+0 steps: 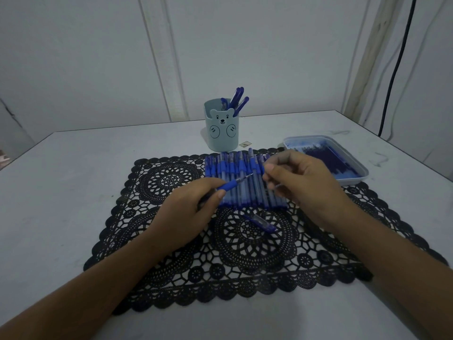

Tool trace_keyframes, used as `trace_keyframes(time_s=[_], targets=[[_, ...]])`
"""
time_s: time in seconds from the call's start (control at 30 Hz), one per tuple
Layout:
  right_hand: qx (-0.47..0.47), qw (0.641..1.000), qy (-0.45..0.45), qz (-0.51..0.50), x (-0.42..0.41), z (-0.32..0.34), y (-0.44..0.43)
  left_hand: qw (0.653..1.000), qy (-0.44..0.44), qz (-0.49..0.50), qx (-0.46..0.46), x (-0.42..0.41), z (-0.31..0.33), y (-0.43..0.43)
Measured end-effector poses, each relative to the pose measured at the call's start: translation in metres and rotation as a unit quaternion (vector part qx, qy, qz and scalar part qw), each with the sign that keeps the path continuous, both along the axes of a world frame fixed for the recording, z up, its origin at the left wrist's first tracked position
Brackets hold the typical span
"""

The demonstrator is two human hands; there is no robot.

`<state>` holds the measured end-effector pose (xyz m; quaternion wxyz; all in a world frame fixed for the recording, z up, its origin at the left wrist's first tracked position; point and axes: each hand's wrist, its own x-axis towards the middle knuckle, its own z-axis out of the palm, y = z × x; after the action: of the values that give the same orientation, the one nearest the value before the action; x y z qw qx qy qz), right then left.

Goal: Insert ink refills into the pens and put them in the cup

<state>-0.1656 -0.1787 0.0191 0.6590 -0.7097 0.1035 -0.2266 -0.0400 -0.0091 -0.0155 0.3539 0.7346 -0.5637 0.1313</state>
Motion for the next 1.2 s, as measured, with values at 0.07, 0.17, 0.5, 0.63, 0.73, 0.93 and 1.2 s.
trace_keyframes(time_s=[0.07, 0.17, 0.5, 0.63, 0.73, 0.93, 1.2], targets=[[-0.062, 0.998, 0.015, -0.004, 0.000, -0.002, 0.001, 1.000, -0.006, 0.000, 0.003, 0.000, 0.000, 0.000], [-0.191, 0.980, 0.058, -0.023, -0.002, -0.001, -0.003, 1.000, -0.009, -0.002, 0.005, 0.000, -0.001, 0.001], [-0.510, 0.839, 0.167, 0.088, -0.011, -0.002, -0.005, 1.000, -0.009, 0.006, 0.006, 0.001, -0.001, 0.001], [-0.482, 0.858, 0.163, 0.067, -0.009, -0.001, -0.004, 1.000, -0.014, 0.006, 0.010, 0.000, -0.001, 0.001], [-0.367, 0.927, 0.077, -0.018, -0.008, 0.004, -0.002, 1.000, -0.019, 0.006, 0.014, -0.001, -0.001, 0.001], [-0.290, 0.955, -0.004, -0.067, -0.009, 0.006, -0.002, 0.999, -0.027, 0.003, 0.025, -0.001, -0.001, 0.001], [-0.291, 0.956, 0.019, -0.023, -0.008, 0.005, 0.001, 0.999, -0.031, -0.006, 0.030, -0.003, 0.000, 0.001]])
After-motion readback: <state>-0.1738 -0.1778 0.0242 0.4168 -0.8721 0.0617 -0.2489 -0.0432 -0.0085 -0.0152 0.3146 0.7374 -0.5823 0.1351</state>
